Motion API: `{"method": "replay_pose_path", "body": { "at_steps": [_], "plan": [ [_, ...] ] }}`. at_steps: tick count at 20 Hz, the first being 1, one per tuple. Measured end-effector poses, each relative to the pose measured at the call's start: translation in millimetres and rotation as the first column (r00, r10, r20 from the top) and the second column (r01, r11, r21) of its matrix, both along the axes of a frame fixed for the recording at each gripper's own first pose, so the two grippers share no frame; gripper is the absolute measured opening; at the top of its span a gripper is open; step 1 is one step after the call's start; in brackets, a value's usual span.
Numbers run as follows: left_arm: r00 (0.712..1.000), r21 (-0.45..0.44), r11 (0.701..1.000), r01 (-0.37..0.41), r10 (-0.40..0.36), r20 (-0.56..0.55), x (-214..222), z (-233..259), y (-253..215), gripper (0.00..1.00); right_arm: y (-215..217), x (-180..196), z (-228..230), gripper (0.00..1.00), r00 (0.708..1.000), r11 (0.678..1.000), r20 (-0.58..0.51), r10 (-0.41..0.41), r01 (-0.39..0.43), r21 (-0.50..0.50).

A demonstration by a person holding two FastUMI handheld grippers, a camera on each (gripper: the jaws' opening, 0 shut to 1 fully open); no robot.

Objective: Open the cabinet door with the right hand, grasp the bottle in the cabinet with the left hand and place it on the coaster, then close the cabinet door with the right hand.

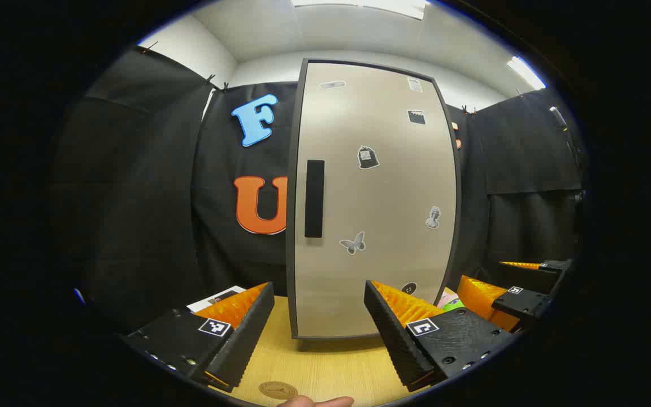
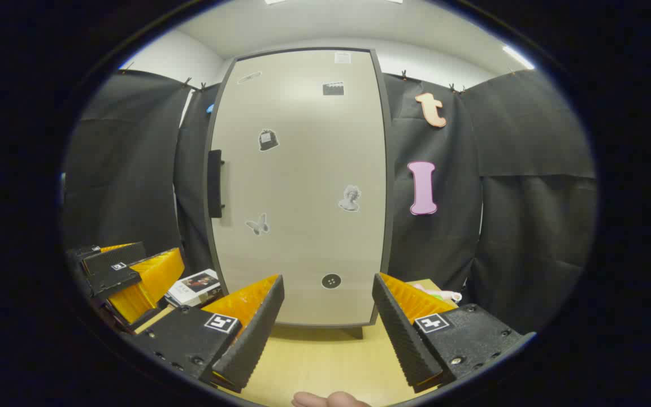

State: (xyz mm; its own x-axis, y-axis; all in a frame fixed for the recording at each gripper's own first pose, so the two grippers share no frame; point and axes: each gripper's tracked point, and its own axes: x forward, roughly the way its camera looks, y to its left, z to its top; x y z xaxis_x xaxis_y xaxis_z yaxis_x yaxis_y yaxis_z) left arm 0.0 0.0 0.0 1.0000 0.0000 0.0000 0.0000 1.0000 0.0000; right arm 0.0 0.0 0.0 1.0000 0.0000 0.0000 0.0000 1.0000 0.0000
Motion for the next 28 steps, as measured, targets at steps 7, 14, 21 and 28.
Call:
{"method": "replay_pose_path", "body": {
  "at_steps": [7, 14, 21, 28],
  "plan": [
    [1.000, -0.017, 1.000, 0.009, -0.009, 0.015, -1, 2, -1, 0.97, 4, -1, 2, 0.99, 1.000, 0.999, 0.017, -0.001, 0.002, -0.038],
    [1.000, -0.036, 0.999, 0.006, -0.006, 0.004, -1, -1, 0, 0.97, 8, -5, 4, 0.99, 0.999, 0.999, 0.028, 0.015, -0.014, -0.041],
    [1.000, -0.027, 0.999, 0.017, -0.016, 0.009, -4, 1, -4, 0.96, 11, -6, -1, 0.98, 0.999, 0.999, 0.013, 0.037, -0.037, -0.036],
    [0.999, -0.037, 0.998, 0.043, -0.042, 0.017, -9, 6, -13, 0.96, 8, 10, 11, 0.98, 0.998, 0.998, -0.005, 0.056, -0.056, 0.006]
  ]
}}
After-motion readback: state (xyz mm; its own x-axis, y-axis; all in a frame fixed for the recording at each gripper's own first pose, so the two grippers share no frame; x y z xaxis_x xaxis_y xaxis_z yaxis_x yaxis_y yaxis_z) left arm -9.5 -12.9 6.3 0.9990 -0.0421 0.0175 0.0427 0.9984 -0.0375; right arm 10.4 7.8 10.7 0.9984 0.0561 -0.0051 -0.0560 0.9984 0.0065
